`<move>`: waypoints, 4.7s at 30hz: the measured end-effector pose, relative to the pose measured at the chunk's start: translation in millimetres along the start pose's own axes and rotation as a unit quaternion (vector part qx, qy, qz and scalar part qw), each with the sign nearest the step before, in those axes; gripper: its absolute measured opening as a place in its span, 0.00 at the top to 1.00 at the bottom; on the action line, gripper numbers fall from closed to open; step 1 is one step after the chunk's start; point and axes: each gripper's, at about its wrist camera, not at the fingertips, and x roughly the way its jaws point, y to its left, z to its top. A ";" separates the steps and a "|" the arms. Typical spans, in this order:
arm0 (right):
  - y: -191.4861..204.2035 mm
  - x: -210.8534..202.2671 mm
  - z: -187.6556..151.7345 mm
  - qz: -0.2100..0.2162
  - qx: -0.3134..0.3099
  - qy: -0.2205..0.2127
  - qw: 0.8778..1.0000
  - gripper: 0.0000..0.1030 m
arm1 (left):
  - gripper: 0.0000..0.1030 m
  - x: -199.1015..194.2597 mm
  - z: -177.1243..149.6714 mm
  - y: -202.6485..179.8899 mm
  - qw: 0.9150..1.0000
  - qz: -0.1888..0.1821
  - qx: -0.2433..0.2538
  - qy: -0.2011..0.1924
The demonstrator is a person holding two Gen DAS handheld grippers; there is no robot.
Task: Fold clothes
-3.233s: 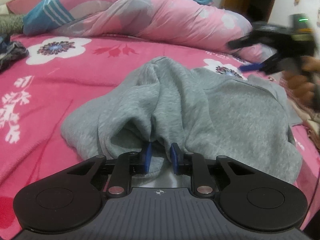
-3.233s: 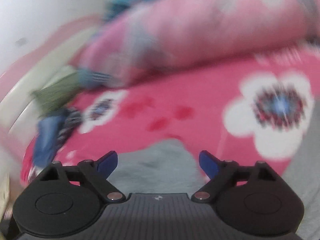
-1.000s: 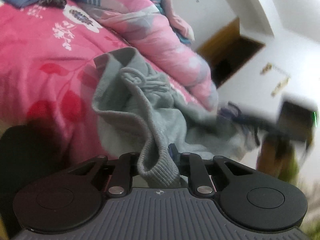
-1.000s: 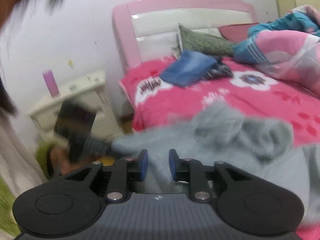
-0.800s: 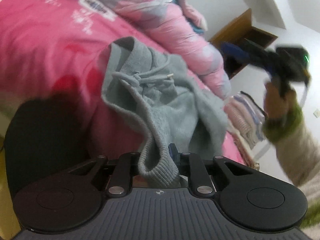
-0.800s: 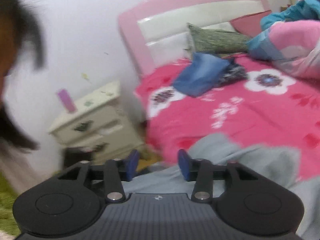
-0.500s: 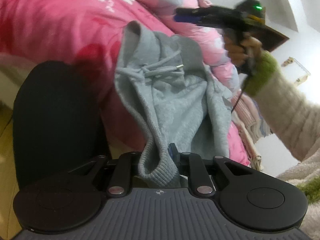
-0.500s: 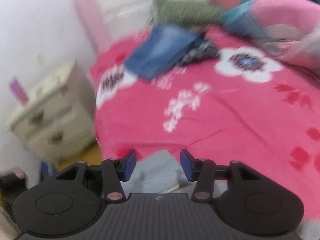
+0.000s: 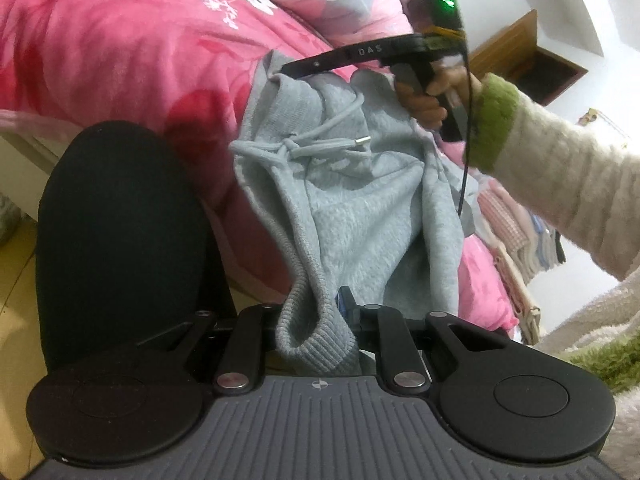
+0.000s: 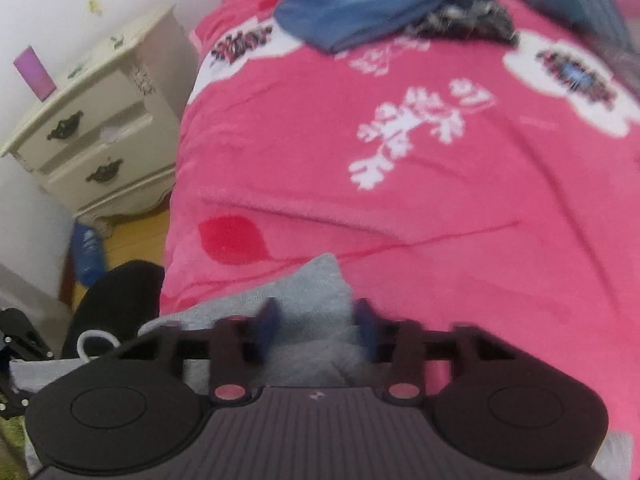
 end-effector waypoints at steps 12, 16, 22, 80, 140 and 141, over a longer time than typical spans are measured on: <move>44.3 -185.2 -15.2 -0.212 0.002 -0.299 0.930 0.85 | 0.85 -9.9 93.1 -46.1 0.976 0.001 0.153 -0.156; 40.9 -247.1 -0.4 -0.304 0.002 -0.373 0.877 0.85 | 0.85 0.6 163.3 -72.2 0.949 -0.001 0.223 -0.223; 8.6 -288.5 63.3 -0.374 -0.010 -0.432 0.821 0.85 | 0.86 9.0 270.8 -73.8 0.938 0.023 0.214 -0.273; -163.3 -306.2 -266.2 -0.310 0.506 -0.239 0.769 0.26 | 0.21 224.2 261.9 -123.2 0.939 0.106 0.327 -0.011; -161.8 -290.2 -327.9 -0.382 0.345 -0.300 0.803 0.02 | 0.40 275.2 201.1 -147.8 0.919 0.189 0.345 0.000; -154.6 -279.5 -318.2 -0.404 0.299 -0.274 0.820 0.00 | 0.40 273.5 202.4 -145.5 0.918 0.200 0.342 -0.010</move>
